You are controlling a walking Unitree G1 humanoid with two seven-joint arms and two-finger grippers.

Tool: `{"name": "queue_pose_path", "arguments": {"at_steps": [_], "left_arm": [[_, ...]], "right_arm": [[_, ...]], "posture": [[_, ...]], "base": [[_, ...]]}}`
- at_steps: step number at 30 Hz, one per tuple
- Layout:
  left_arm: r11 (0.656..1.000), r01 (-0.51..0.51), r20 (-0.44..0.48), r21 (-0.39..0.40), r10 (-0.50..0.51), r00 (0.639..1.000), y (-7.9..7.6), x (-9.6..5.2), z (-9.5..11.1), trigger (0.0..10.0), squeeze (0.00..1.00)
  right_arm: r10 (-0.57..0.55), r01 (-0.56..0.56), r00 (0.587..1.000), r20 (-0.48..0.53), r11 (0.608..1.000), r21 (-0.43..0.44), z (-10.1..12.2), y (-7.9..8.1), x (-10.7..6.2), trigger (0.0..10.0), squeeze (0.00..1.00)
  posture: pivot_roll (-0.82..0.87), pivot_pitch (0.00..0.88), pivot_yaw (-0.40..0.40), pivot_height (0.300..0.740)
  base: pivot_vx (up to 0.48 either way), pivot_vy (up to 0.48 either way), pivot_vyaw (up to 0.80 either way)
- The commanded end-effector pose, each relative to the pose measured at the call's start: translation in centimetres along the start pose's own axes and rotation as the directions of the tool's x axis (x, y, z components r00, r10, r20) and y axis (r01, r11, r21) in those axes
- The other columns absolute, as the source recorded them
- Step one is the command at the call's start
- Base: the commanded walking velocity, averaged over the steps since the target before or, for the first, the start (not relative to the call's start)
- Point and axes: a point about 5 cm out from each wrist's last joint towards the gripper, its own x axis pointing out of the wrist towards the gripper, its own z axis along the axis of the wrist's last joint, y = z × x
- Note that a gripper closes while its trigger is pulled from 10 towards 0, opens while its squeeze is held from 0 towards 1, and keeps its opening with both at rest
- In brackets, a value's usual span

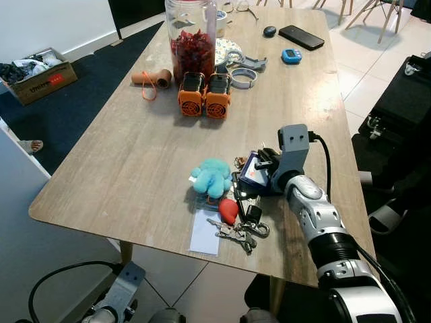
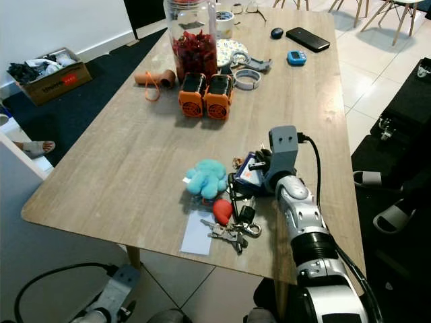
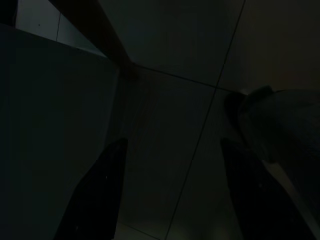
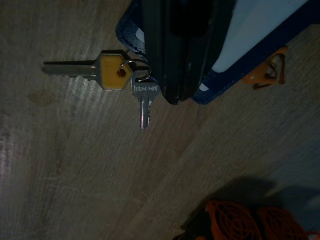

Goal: Hang keys on a hook

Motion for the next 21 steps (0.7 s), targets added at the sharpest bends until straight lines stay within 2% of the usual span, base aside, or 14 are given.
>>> {"name": "queue_pose_path", "arguments": {"at_steps": [1,5,6,7,8,9,10,11,12,13,15,17,20,21], "left_arm": [[1.000,0.011,-0.027,0.003,-0.010,1.000,-0.2,-0.2,-0.8,10.0,0.07],[1.000,0.010,-0.027,0.004,-0.010,1.000,-0.2,-0.2,-0.9,10.0,0.06],[1.000,0.008,-0.026,0.003,-0.008,1.000,-0.2,-0.2,-0.9,10.0,0.07],[1.000,0.008,-0.026,0.003,-0.008,1.000,-0.2,-0.2,-0.9,10.0,0.07],[1.000,0.007,-0.023,0.001,-0.007,1.000,-0.2,-0.2,-0.8,10.0,0.07],[1.000,0.005,-0.020,-0.003,-0.005,1.000,-0.3,-0.3,-0.8,10.0,0.07],[1.000,0.004,-0.018,-0.006,-0.004,1.000,-0.3,-0.3,-0.8,10.0,0.07],[1.000,0.004,-0.018,-0.006,-0.004,1.000,-0.3,-0.3,-0.8,10.0,0.07],[1.000,0.003,-0.017,-0.008,-0.003,1.000,-0.3,-0.3,-0.8,10.0,0.06],[1.000,0.004,-0.017,-0.008,-0.004,1.000,-0.3,-0.3,-0.9,10.0,0.07],[1.000,0.004,-0.017,-0.009,-0.004,1.000,-0.3,-0.3,-0.9,10.0,0.06],[1.000,0.004,-0.017,-0.009,-0.004,1.000,-0.3,-0.3,-0.9,10.0,0.06],[1.000,0.005,-0.019,-0.008,-0.005,1.000,-0.3,-0.3,-0.9,10.0,0.06],[1.000,0.007,-0.021,-0.005,-0.007,1.000,-0.2,-0.3,-0.9,10.0,0.06]], "right_arm": [[-0.029,0.029,0.996,-0.086,1.000,-0.009,-2.2,-0.6,-0.6,0.0,0.00],[-0.082,0.082,0.997,-0.011,0.996,0.019,-1.1,-1.2,-0.6,0.0,0.00],[-0.159,0.142,0.980,0.117,0.979,0.146,0.8,-2.2,-0.7,0.0,0.00],[-0.159,0.142,0.980,0.117,0.979,0.146,0.8,-2.2,-0.7,0.0,0.00],[-0.199,0.154,0.964,0.174,0.958,0.243,1.7,-2.9,-0.9,6.2,0.00],[-0.222,0.150,0.953,0.204,0.936,0.319,2.2,-3.6,-1.2,10.0,0.00],[-0.235,0.144,0.947,0.219,0.921,0.363,2.5,-4.0,-1.4,10.0,0.00],[-0.235,0.144,0.947,0.219,0.921,0.363,2.5,-4.0,-1.4,10.0,0.00],[-0.238,0.146,0.948,0.209,0.915,0.377,2.2,-4.3,-1.6,10.0,0.97],[-0.238,0.159,0.954,0.181,0.916,0.368,1.6,-4.5,-1.9,10.0,1.00],[-0.239,0.175,0.960,0.143,0.917,0.357,0.6,-4.6,-2.2,10.0,1.00],[-0.239,0.175,0.960,0.143,0.917,0.357,0.6,-4.6,-2.2,10.0,1.00],[-0.221,0.186,0.973,0.068,0.921,0.342,-1.3,-4.0,-2.9,10.0,1.00],[-0.188,0.170,0.982,0.021,0.924,0.343,-2.2,-3.3,-3.0,10.0,0.33]], "posture": [[0.05,0.116,0.023,0.740],[0.06,0.118,0.023,0.740],[0.06,0.120,0.021,0.740],[0.06,0.120,0.021,0.740],[0.06,0.121,0.020,0.740],[0.06,0.121,0.018,0.740],[0.06,0.121,0.018,0.740],[0.06,0.121,0.018,0.740],[0.06,0.122,0.017,0.740],[0.06,0.122,0.017,0.740],[0.06,0.122,0.016,0.740],[0.06,0.122,0.016,0.740],[0.05,0.121,0.020,0.740],[0.05,0.120,0.022,0.740]], "base": [[0.000,0.000,0.00],[0.000,0.000,0.00],[0.000,0.000,0.00],[0.000,0.000,0.00],[0.000,0.000,0.00],[0.000,0.000,0.00],[0.000,0.000,0.00],[0.000,0.000,0.00],[0.000,0.000,0.00],[0.000,0.000,0.00],[0.000,0.000,0.00],[0.000,0.000,0.00],[0.000,0.000,0.00],[0.000,0.000,0.00]]}}
